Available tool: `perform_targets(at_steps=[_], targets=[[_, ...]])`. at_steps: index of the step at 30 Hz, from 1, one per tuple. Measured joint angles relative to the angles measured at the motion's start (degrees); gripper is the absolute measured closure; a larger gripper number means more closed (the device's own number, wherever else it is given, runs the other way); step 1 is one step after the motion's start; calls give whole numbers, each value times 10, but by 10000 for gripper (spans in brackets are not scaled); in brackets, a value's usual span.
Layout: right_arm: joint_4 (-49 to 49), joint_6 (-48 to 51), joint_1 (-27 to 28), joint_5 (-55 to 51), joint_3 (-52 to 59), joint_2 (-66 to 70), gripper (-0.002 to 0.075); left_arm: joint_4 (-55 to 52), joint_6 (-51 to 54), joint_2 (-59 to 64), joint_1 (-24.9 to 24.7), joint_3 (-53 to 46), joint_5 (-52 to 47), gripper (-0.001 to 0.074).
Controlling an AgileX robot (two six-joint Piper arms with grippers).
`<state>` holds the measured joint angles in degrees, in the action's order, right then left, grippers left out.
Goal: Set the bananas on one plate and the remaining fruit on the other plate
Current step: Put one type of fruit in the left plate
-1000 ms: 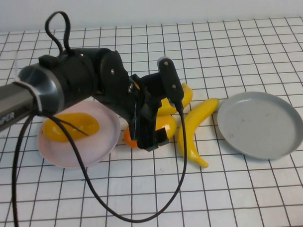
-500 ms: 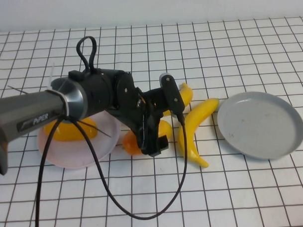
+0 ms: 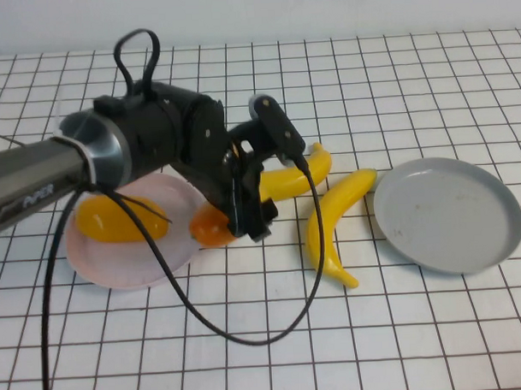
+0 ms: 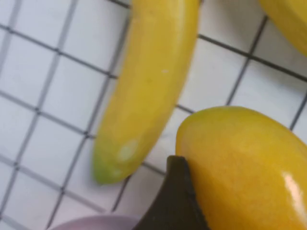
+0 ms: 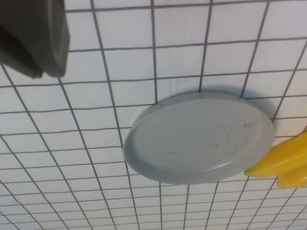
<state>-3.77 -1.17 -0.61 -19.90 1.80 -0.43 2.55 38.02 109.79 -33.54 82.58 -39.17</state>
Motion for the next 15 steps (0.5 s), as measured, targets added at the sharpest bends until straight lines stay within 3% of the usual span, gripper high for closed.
perform_targets(at_steps=[7,11,15], targets=[[0,0,0,0,0,0,742,-211,-248,-60,11,26,-38,216],[0,0,0,0,0,0,742,-223,-320,-58,46,27,-66,216],[0,0,0,0,0,0,743,-165,-312,-42,82,27,-91,216]])
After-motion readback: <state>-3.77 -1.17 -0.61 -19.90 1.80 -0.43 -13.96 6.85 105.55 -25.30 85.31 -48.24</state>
